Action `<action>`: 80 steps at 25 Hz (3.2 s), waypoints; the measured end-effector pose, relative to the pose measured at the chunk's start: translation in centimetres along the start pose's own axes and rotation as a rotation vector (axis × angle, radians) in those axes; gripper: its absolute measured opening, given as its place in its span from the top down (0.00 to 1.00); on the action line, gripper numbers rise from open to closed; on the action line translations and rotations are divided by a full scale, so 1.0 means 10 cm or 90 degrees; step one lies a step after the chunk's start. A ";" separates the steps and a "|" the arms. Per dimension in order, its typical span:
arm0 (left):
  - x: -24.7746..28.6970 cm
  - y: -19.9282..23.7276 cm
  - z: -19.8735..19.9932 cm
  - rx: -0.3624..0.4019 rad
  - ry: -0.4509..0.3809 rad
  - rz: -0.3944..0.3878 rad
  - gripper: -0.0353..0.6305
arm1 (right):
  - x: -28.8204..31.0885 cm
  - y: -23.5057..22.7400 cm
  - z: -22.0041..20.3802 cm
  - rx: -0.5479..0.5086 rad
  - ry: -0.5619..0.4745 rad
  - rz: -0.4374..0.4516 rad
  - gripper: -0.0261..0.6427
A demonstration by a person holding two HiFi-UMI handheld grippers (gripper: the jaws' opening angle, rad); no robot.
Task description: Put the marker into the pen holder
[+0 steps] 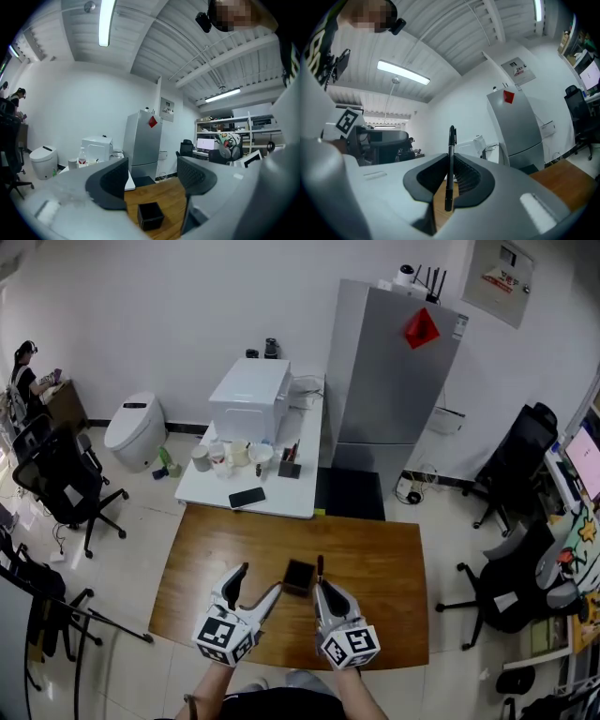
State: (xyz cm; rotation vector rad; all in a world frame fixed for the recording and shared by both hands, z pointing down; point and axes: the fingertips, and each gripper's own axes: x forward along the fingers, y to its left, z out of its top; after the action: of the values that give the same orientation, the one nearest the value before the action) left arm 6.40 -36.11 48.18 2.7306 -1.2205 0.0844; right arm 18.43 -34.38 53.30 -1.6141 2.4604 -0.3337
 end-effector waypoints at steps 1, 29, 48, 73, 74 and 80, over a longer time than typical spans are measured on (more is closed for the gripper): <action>0.10 -0.02 0.00 0.001 0.002 0.002 0.46 | 0.05 -0.09 -0.06 0.004 0.007 0.004 0.90; 0.38 0.70 -0.29 -0.034 0.066 0.024 0.46 | 1.24 -0.79 -1.80 -0.083 0.329 -0.065 0.89; 0.44 0.84 -0.22 -0.044 0.050 -0.004 0.46 | 1.09 -0.63 -1.46 -0.077 0.274 -0.082 0.66; 0.18 0.91 0.25 0.007 -0.037 0.025 0.46 | 0.57 -0.03 0.75 -0.126 -0.038 -0.133 0.44; 0.17 0.90 0.26 0.005 -0.040 0.025 0.46 | 0.57 -0.02 0.72 -0.126 -0.034 -0.133 0.44; 0.12 0.89 0.30 0.008 -0.036 0.013 0.46 | 0.54 0.08 0.71 -0.093 -0.054 -0.137 0.43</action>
State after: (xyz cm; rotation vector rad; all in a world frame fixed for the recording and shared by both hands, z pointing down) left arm 0.54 -43.28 46.37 2.7497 -1.2671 0.0167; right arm 17.53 -39.68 46.16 -1.9156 2.3007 -0.1130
